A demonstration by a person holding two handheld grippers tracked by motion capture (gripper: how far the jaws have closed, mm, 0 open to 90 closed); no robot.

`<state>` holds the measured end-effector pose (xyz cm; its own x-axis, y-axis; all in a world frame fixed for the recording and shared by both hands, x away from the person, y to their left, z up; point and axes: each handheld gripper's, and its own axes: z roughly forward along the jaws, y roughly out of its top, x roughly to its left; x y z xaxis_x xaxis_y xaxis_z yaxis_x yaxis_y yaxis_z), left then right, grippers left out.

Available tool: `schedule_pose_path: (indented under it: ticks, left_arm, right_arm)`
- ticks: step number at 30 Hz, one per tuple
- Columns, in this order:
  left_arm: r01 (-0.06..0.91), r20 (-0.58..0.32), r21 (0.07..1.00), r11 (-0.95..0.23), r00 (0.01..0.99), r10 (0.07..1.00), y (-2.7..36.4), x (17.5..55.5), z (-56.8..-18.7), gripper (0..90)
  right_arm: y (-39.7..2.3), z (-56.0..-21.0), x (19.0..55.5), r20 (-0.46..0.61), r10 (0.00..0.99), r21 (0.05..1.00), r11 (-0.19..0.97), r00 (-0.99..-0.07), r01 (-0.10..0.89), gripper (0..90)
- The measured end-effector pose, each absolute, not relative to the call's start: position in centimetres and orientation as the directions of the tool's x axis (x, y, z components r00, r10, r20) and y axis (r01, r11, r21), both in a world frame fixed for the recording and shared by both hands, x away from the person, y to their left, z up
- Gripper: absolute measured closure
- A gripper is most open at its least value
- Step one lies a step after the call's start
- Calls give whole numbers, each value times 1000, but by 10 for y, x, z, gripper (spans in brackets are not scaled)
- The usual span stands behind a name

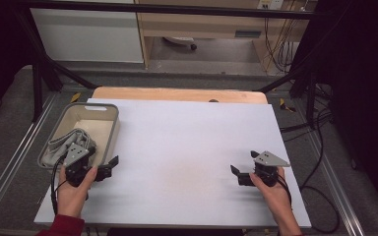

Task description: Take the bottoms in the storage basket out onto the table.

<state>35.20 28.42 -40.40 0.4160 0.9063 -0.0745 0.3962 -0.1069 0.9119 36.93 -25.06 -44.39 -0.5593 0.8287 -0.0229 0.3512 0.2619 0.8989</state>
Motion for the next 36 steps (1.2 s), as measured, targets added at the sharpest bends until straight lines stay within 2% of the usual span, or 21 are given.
schedule_pose_path:
  ticks: [7, 24, 32, 36]
  left_arm:
    - [398, -98, 914, -80, 409, 907, 287, 351, -404, 54]
    - [344, -122, 938, -29, 407, 905, 299, 343, -387, 57]
    - [323, -53, 943, -87, 402, 914, 308, 348, -353, 67]
    - [357, -47, 929, -103, 386, 921, 318, 362, -339, 67]
  right_arm:
    - [-248, -443, 363, -46, 830, 893, 284, -556, 350, 44]
    - [-247, -434, 357, -41, 835, 914, 253, -548, 317, 35]
    - [-245, -434, 356, -48, 828, 910, 267, -559, 318, 32]
    - [-239, -432, 358, -48, 818, 910, 273, -574, 313, 31]
